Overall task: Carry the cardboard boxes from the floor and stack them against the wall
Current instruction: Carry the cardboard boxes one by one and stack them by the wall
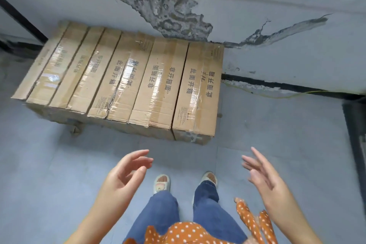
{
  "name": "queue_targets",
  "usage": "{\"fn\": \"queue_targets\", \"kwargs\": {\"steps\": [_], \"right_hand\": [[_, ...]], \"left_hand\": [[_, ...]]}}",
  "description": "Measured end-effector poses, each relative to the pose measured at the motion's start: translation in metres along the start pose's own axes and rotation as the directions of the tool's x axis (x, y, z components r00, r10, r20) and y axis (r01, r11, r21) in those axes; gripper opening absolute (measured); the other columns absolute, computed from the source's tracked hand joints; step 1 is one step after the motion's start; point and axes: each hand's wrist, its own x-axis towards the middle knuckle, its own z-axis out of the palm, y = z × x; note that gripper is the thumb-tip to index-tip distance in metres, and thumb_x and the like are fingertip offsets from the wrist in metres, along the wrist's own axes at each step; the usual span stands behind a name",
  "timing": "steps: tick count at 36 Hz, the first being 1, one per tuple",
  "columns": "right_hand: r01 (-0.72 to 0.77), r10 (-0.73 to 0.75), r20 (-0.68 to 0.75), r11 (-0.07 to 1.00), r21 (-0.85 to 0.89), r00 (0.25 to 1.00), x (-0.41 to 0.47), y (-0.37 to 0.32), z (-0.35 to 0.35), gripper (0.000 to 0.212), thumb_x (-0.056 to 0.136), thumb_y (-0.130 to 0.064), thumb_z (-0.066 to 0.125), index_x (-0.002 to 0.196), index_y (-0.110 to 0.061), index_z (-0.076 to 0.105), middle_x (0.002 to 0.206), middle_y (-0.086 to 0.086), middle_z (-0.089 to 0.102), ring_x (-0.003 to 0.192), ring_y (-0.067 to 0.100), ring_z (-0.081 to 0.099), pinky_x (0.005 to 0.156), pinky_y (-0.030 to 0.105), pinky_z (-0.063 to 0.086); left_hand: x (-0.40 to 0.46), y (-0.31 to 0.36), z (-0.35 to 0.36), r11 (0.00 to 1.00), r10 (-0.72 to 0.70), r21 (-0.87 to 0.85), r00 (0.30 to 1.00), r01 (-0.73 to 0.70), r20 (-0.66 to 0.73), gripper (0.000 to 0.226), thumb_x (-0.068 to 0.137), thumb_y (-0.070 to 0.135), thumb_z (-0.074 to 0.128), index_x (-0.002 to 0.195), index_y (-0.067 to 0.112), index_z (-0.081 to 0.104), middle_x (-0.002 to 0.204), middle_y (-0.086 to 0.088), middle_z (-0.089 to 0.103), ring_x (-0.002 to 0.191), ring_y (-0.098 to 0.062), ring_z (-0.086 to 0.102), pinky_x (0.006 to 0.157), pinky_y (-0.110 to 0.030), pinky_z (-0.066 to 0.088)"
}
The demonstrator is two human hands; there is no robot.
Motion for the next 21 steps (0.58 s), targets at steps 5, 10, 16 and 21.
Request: {"fn": "queue_targets", "kwargs": {"steps": [5, 10, 16, 21], "right_hand": [[0.058, -0.023, -0.271, 0.991, 0.121, 0.962, -0.051, 0.001, 0.039, 0.093, 0.047, -0.092, 0.057, 0.125, -0.041, 0.046, 0.117, -0.027, 0.063, 0.111, -0.002, 0.06, 0.097, 0.026, 0.045], [0.169, 0.007, -0.548, 0.948, 0.269, 0.836, -0.098, 0.0, 0.088, 0.091, 0.048, -0.087, 0.064, 0.124, -0.037, 0.051, 0.119, -0.021, 0.064, 0.111, 0.003, 0.062, 0.089, 0.024, 0.052], [0.249, 0.097, -0.726, 0.902, 0.354, 0.68, -0.16, 0.015, 0.138, 0.08, 0.046, -0.083, 0.07, 0.114, -0.041, 0.065, 0.114, -0.015, 0.069, 0.107, 0.007, 0.064, 0.086, 0.023, 0.053], [0.314, 0.159, -0.854, 0.884, 0.347, 0.496, -0.222, 0.029, 0.171, 0.071, 0.047, -0.083, 0.07, 0.109, -0.049, 0.067, 0.112, -0.013, 0.07, 0.105, 0.007, 0.066, 0.083, 0.022, 0.055]], "left_hand": [[0.0, 0.006, -0.016, 0.994, 0.087, 0.048, 0.981, -0.097, 0.176, 0.03, 0.088, 0.013, 0.062, 0.099, 0.041, 0.065, 0.1, 0.002, 0.072, 0.095, -0.008, 0.067, 0.078, -0.01, 0.048], [0.017, 0.02, -0.044, 0.967, 0.194, 0.084, 0.912, -0.239, 0.36, 0.03, 0.079, 0.022, 0.055, 0.105, 0.031, 0.066, 0.101, 0.002, 0.071, 0.097, -0.009, 0.066, 0.081, -0.01, 0.048], [0.015, 0.014, -0.068, 0.935, 0.259, 0.09, 0.834, -0.343, 0.487, 0.032, 0.078, 0.024, 0.056, 0.105, 0.041, 0.064, 0.101, 0.002, 0.071, 0.098, -0.013, 0.066, 0.084, -0.015, 0.05], [-0.003, 0.002, -0.067, 0.908, 0.273, 0.083, 0.73, -0.411, 0.626, 0.034, 0.078, 0.026, 0.06, 0.107, 0.043, 0.064, 0.103, 0.001, 0.071, 0.099, -0.014, 0.066, 0.086, -0.024, 0.053]]}}
